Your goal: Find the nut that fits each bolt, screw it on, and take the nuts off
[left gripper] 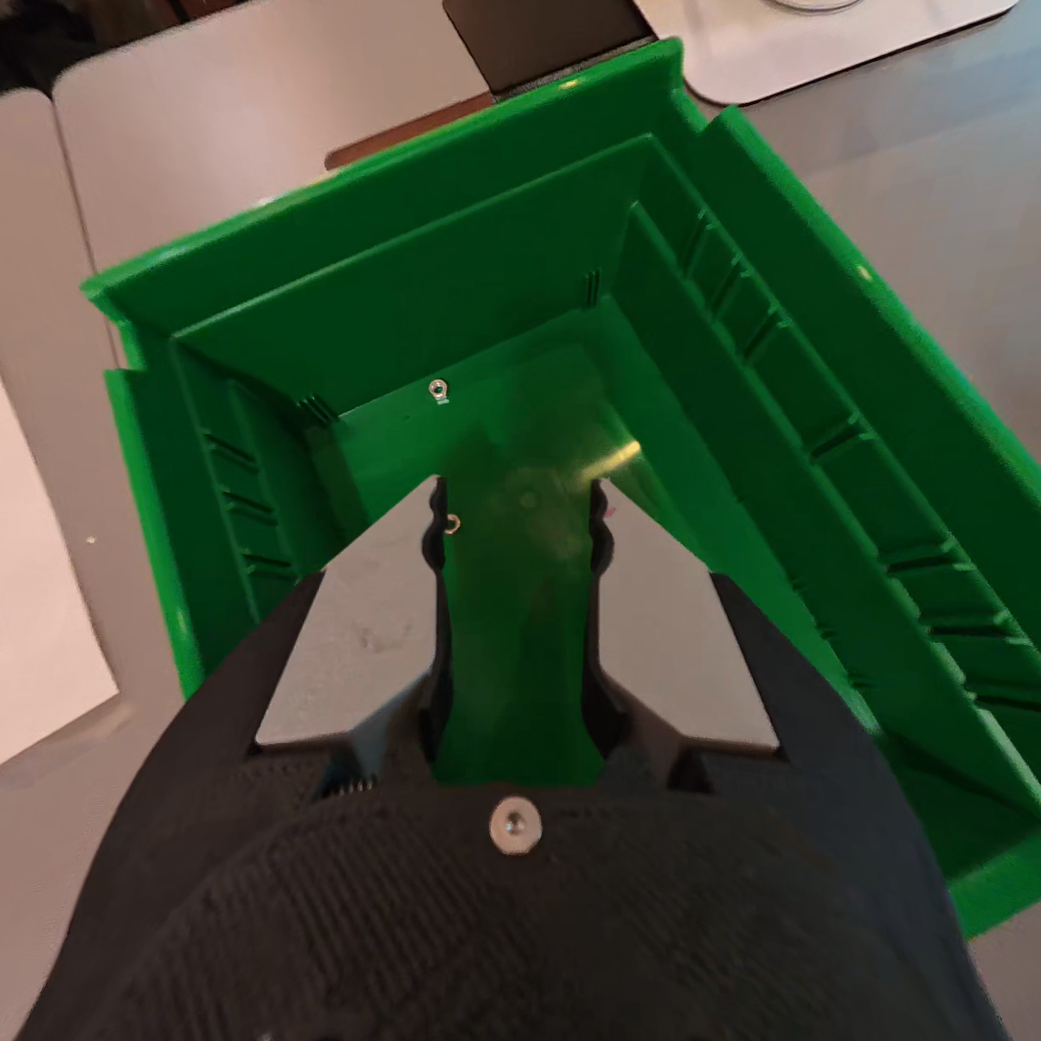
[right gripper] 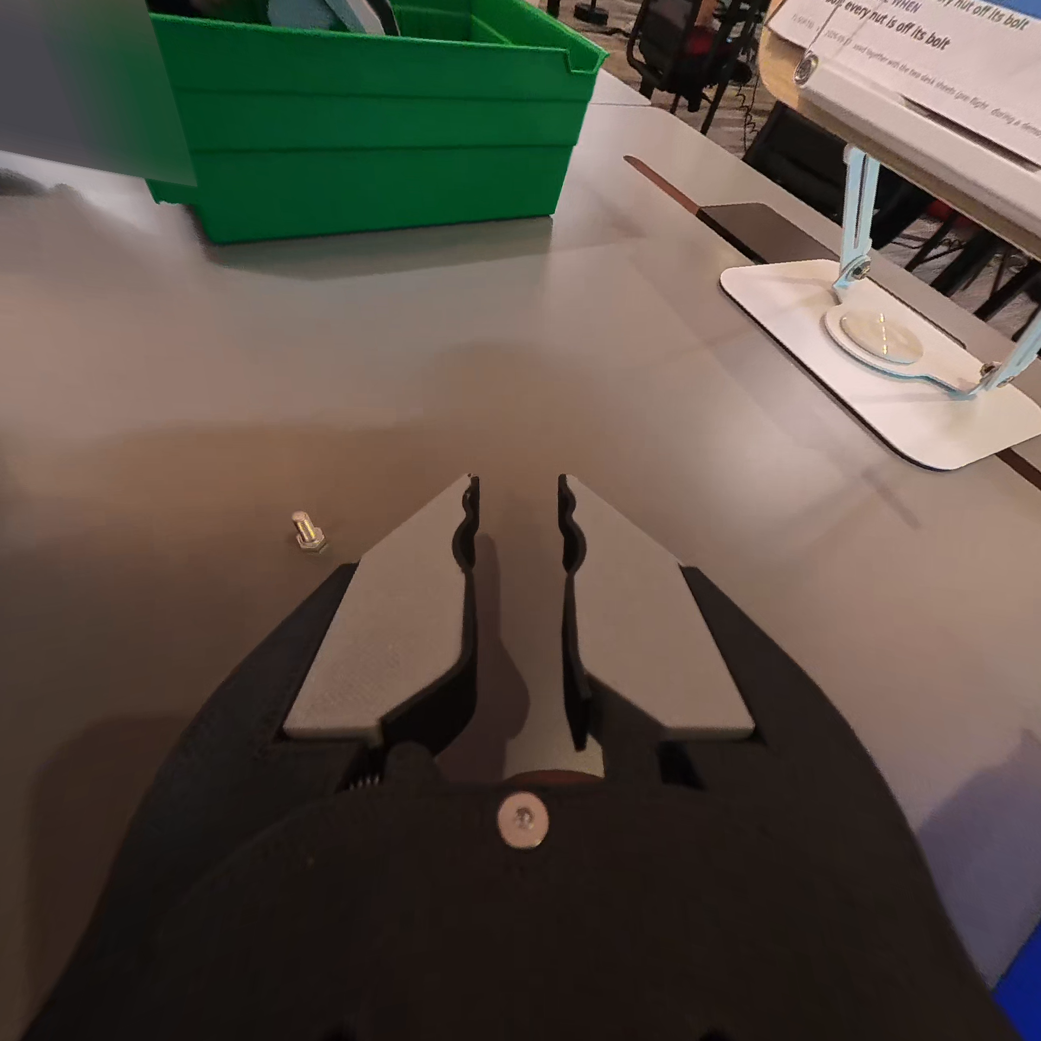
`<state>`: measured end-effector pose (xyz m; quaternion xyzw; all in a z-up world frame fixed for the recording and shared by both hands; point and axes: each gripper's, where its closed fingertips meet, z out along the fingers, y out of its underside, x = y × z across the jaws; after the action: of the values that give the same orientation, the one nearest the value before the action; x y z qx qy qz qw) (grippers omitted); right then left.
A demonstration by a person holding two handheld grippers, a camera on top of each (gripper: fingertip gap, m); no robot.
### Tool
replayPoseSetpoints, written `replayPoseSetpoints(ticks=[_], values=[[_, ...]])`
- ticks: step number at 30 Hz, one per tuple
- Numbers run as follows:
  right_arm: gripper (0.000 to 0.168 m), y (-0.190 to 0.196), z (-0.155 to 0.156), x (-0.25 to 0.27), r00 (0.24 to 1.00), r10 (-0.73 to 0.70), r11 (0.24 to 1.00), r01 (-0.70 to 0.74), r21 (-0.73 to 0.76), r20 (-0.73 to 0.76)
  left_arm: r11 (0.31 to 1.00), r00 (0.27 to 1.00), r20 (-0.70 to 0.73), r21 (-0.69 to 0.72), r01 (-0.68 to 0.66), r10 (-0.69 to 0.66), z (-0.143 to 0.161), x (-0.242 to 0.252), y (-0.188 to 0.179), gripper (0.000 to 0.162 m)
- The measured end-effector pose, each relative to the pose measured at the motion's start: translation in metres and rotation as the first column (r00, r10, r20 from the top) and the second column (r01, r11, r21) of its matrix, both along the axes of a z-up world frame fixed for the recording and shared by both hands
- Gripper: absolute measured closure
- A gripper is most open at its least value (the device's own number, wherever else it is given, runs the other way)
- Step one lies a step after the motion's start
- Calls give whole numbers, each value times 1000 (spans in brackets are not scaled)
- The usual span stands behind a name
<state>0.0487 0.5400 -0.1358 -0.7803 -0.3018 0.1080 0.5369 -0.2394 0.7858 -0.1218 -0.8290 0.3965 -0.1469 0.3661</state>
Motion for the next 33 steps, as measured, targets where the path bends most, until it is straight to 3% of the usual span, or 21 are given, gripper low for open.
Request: replayPoseSetpoints(ticks=[5, 9, 14, 26, 27, 31, 33], values=[[143, -5, 0, 0, 999, -11, 1000, 10, -25, -35, 1000, 992, -124, -26, -16, 12, -13, 0, 14, 119], [144, -16, 1, -8, 998, 9, 999, -11, -35, -64, 980, 973, -232, -194, -50, 3, -22, -6, 19, 120], [144, -25, 6, -18, 999, 37, 999, -37, 0, -24, 951, 923, -384, -293, -99, -22, -41, -20, 20, 131], [145, -32, 22, -23, 998, 51, 997, -50, 52, -29, 915, 899, -437, -362, -179, 3, -63, -26, 23, 130], [145, -32, 23, -23, 998, 52, 997, -50, 53, -37, 914, 910, -414, -369, -169, 1, -62, -23, 22, 137], [145, -32, 24, -23, 998, 53, 997, -51, 54, -40, 919, 923, -385, -366, -150, -2, -52, -22, 14, 137], [145, -33, 24, -22, 998, 52, 997, -50, 56, -34, 922, 938, -333, -386, -44, -95, -34, -18, -14, 119]])
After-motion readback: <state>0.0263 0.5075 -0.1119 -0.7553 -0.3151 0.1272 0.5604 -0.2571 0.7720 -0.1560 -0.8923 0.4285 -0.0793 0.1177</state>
